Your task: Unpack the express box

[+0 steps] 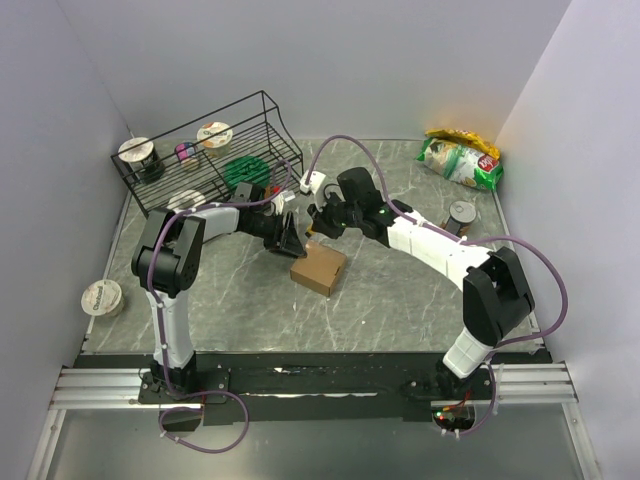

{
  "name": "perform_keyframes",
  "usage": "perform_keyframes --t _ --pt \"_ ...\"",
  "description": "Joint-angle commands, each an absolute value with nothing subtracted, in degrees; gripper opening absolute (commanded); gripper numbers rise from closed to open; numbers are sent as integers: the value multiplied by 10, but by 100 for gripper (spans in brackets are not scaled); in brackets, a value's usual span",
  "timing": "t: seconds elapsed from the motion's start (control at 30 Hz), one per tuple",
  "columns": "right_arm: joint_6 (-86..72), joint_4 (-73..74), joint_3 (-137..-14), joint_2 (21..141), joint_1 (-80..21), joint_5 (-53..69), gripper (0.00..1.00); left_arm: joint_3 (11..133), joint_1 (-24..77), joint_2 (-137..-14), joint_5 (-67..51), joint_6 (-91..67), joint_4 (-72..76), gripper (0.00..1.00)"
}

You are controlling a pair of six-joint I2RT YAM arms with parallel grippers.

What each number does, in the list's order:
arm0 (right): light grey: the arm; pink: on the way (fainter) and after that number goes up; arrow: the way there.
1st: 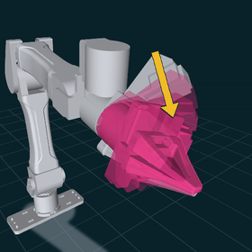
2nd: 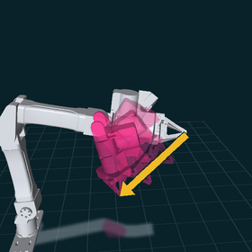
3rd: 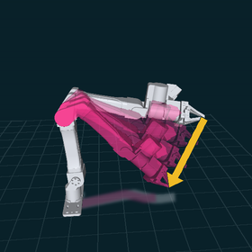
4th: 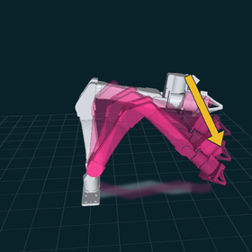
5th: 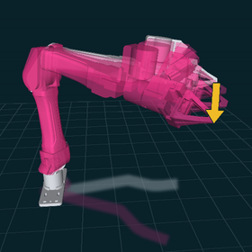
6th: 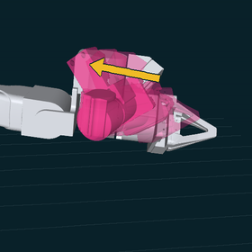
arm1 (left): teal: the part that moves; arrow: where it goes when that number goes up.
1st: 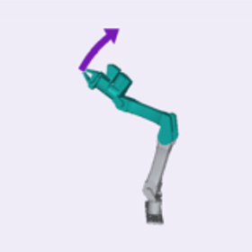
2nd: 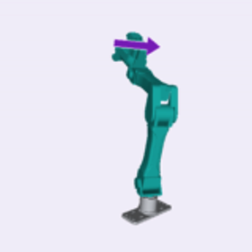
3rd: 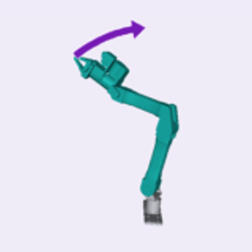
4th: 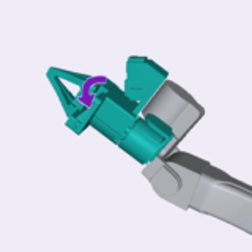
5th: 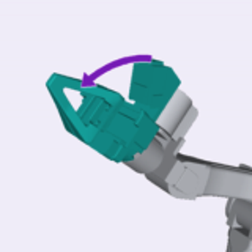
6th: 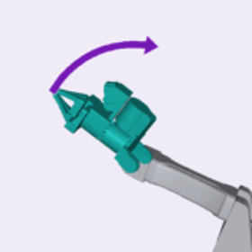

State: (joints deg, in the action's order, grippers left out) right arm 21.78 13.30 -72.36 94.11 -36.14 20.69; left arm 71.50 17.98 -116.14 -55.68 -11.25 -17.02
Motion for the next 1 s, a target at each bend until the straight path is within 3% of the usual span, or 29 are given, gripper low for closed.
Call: perform_keyframes --t 0.0,0.97 --pt "222 127 -750 947 -367 195 0 724 183 -1175 -545 -92 -178 54" --pt "230 149 -733 953 -367 187 0 730 188 -1187 -534 -98 -183 54"
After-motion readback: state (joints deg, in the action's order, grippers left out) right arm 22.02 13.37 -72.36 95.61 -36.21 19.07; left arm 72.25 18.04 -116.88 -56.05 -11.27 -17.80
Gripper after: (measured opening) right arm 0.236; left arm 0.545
